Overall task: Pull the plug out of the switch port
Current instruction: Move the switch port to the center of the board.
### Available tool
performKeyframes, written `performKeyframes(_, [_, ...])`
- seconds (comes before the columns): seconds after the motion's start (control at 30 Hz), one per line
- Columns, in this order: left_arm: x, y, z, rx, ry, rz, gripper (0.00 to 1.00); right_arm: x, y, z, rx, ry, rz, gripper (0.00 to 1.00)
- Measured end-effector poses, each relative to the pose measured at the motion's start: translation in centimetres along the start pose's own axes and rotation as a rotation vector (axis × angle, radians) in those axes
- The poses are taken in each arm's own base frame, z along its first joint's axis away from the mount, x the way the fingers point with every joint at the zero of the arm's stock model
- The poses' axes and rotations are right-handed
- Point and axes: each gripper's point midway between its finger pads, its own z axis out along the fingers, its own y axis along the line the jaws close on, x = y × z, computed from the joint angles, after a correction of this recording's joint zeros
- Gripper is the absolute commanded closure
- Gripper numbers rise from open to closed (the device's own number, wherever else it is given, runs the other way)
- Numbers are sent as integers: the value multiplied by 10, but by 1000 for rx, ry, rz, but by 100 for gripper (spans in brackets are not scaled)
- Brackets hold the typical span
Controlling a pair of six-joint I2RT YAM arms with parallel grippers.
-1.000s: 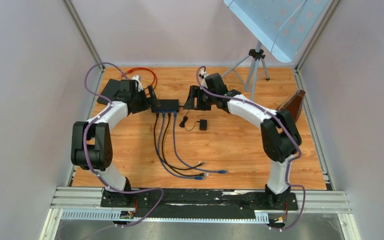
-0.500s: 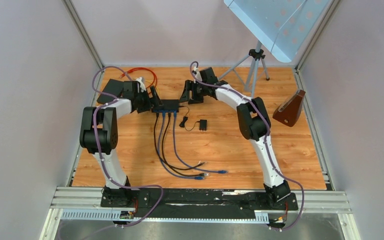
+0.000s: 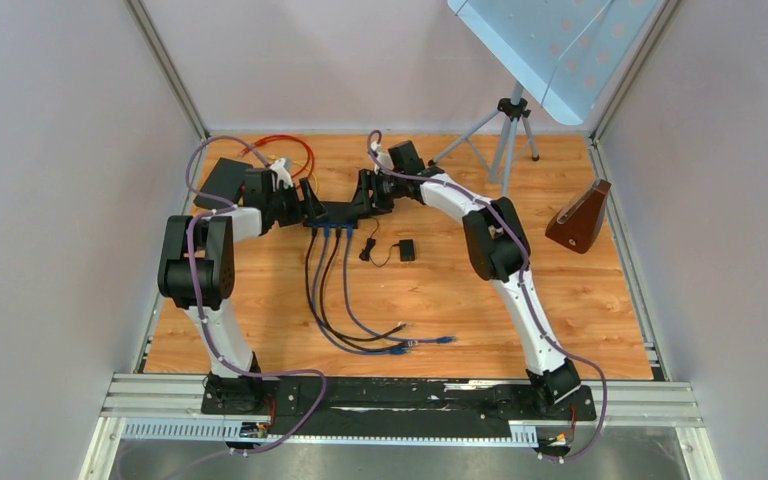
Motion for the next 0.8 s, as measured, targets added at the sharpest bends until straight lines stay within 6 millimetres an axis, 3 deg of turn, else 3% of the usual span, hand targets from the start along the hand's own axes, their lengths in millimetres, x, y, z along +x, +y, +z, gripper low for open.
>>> performKeyframes(0.2, [17, -18, -1, 41, 10, 45, 21, 19, -5, -17, 29, 13, 32, 41])
performKeyframes(0.43, [65, -67, -7, 106, 37, 63, 21, 68, -11, -64, 134, 30, 100, 39])
performKeyframes(0.8, [123, -135, -11, 236, 74, -10, 21, 135, -24, -133, 286, -17, 142, 35])
